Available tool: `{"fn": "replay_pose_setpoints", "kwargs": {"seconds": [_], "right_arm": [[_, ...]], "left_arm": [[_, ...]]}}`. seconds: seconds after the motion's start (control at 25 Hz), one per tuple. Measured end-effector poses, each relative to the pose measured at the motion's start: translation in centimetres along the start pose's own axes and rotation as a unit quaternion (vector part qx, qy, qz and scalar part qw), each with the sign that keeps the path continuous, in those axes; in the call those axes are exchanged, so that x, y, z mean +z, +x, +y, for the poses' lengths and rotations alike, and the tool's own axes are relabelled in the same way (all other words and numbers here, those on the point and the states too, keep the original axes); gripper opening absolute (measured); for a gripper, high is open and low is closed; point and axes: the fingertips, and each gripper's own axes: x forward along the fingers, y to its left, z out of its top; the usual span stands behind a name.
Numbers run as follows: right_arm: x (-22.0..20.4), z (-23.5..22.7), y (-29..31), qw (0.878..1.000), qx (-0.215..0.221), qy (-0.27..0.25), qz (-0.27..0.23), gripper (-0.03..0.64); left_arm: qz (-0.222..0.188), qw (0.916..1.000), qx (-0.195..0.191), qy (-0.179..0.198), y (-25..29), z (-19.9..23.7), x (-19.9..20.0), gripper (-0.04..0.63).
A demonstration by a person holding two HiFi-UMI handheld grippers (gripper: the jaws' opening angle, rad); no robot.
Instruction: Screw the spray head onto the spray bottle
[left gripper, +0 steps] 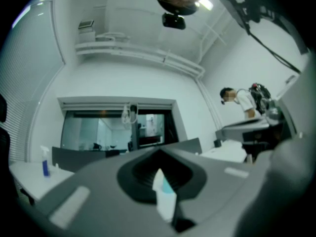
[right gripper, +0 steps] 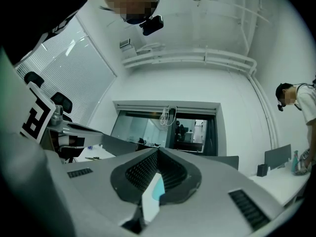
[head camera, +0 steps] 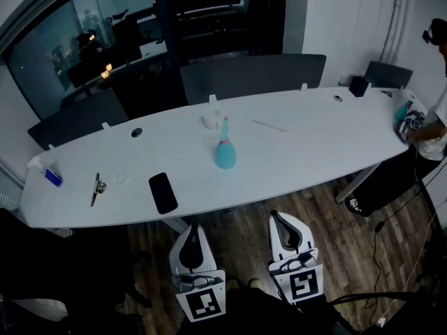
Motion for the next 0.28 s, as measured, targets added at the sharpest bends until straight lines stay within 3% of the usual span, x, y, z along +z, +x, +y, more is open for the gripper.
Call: {"fn": "replay_pose_setpoints", "kwargs": {"seconds": [0.28], "right_arm": [[0.29,-0.04,0.20,1.000,0.007,-0.004,-0.001,0.005]], "left_arm": [[0.003,1.0000,0.004,0.007,0.13,0.39,0.08,0.002]]}}
